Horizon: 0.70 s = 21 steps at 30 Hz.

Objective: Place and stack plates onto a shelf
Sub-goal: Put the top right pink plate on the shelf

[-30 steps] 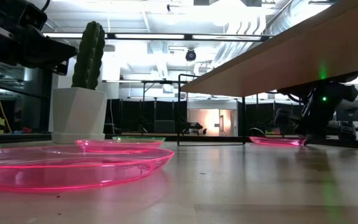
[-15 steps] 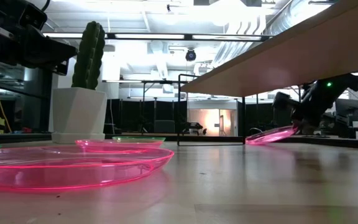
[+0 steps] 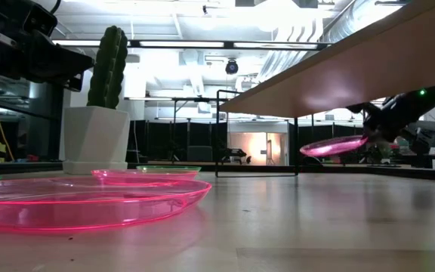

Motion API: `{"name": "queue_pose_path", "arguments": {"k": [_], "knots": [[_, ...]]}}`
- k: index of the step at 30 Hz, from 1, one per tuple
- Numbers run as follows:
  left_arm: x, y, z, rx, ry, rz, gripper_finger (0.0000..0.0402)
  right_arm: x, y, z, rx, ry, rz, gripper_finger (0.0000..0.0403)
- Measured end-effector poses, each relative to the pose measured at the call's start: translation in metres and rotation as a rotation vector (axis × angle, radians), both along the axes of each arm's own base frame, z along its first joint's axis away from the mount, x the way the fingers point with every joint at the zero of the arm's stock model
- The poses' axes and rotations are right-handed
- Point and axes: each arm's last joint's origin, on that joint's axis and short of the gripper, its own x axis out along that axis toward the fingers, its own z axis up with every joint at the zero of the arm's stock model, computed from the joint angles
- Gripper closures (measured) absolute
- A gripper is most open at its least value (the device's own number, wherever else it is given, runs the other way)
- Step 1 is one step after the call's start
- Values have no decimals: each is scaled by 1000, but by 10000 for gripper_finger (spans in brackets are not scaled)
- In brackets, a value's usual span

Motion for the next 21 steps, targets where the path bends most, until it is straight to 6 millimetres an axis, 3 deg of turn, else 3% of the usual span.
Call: {"name": "queue_pose_path", "arguments": {"k": [15, 21], "knots": [[0, 0, 0, 0, 0, 0, 401, -3, -1, 33, -233, -157, -80, 403], [0, 0, 0, 0, 0, 0, 401, -1, -1, 50, -350, -228, -37, 403]]}}
